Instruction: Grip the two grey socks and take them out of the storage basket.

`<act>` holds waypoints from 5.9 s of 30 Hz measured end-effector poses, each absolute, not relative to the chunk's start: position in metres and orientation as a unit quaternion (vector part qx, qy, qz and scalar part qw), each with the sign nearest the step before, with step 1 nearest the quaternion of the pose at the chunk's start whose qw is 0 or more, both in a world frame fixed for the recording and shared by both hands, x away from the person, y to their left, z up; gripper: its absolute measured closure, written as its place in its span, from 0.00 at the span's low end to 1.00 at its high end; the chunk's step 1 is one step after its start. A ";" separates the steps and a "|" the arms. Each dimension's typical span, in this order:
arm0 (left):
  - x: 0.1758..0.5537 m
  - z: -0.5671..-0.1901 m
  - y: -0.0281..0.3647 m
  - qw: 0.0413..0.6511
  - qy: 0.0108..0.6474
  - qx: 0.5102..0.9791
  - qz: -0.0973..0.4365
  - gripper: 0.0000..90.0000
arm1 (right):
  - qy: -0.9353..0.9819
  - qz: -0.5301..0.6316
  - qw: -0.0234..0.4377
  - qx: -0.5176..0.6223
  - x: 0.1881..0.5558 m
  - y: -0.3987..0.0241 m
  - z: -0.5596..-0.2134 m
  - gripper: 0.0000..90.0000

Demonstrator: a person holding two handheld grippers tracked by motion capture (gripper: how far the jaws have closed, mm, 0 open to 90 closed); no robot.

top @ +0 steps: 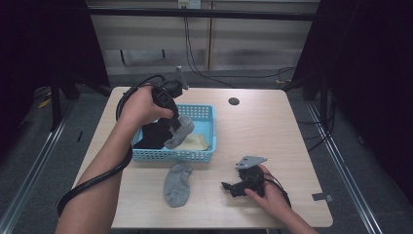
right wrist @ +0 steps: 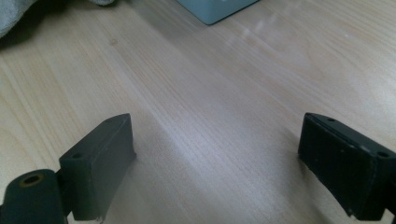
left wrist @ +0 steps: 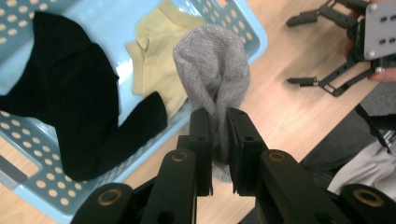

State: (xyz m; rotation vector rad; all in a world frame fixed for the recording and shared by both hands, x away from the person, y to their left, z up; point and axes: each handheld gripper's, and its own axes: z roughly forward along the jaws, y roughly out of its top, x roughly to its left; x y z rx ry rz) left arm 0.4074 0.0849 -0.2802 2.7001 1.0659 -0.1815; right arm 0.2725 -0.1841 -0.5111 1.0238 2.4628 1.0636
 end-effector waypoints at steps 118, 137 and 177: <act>0.330 -0.391 0.123 0.206 0.351 0.913 -0.026 0.35 | 0.850 0.366 0.134 0.355 0.272 -0.184 -0.511 0.11; 0.322 -0.410 0.169 0.242 0.369 0.897 -0.021 0.32 | 0.850 0.366 0.133 0.355 0.272 -0.184 -0.511 0.11; 0.318 -0.492 0.218 0.282 0.306 0.906 0.077 0.16 | 0.850 0.366 0.134 0.354 0.271 -0.184 -0.511 0.11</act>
